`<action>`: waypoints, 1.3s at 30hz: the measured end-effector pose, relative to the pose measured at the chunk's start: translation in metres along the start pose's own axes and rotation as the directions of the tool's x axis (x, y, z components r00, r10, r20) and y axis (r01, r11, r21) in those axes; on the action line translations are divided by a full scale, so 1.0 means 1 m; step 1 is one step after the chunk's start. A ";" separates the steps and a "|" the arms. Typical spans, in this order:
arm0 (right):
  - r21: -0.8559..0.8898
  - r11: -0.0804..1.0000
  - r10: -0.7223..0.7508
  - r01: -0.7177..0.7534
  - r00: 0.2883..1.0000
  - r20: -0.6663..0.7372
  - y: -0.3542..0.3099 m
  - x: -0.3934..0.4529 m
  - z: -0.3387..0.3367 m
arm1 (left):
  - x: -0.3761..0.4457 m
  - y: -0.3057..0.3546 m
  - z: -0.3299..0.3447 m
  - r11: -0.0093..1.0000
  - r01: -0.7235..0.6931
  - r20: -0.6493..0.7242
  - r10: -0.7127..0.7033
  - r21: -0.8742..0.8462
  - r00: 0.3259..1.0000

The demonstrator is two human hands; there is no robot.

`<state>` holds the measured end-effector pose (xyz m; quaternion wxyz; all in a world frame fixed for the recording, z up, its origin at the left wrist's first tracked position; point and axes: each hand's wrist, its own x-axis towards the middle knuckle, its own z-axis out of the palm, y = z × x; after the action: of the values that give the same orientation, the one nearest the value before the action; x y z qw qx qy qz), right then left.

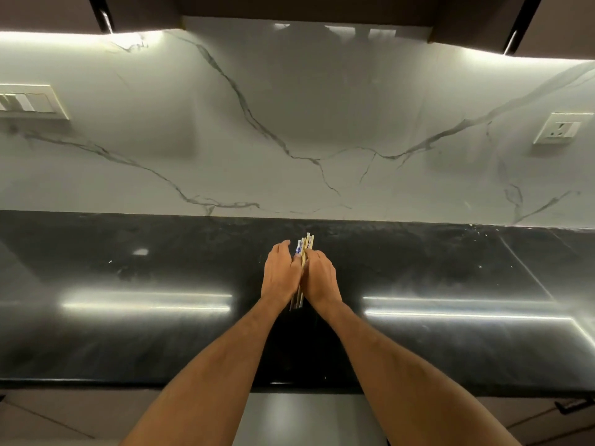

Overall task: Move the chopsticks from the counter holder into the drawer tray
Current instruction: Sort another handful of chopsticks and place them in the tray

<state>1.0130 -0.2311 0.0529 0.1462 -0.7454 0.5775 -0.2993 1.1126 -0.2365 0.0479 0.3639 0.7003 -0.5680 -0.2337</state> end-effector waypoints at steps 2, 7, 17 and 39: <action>0.048 0.999 0.028 -0.027 0.999 -0.039 0.000 0.003 0.010 | 0.011 -0.002 0.003 0.999 0.016 0.027 -0.015 -0.045 1.000; 0.081 0.993 0.095 -0.086 0.990 -0.104 0.005 0.008 0.030 | 0.033 -0.006 0.008 0.998 0.008 0.070 -0.003 -0.063 0.998; 0.116 0.984 0.151 -0.134 0.976 -0.156 0.005 0.010 0.043 | 0.056 -0.006 0.011 0.973 0.089 0.168 -0.053 -0.213 0.984; 0.116 0.958 0.276 -0.262 0.953 -0.126 0.000 0.024 0.047 | 0.063 -0.016 0.011 1.000 0.010 0.185 -0.008 -0.008 0.983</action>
<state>1.0459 -0.2602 0.0231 0.1811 -0.6286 0.6672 -0.3563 1.1300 -0.2987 0.0335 0.3118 0.6766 -0.5949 -0.3019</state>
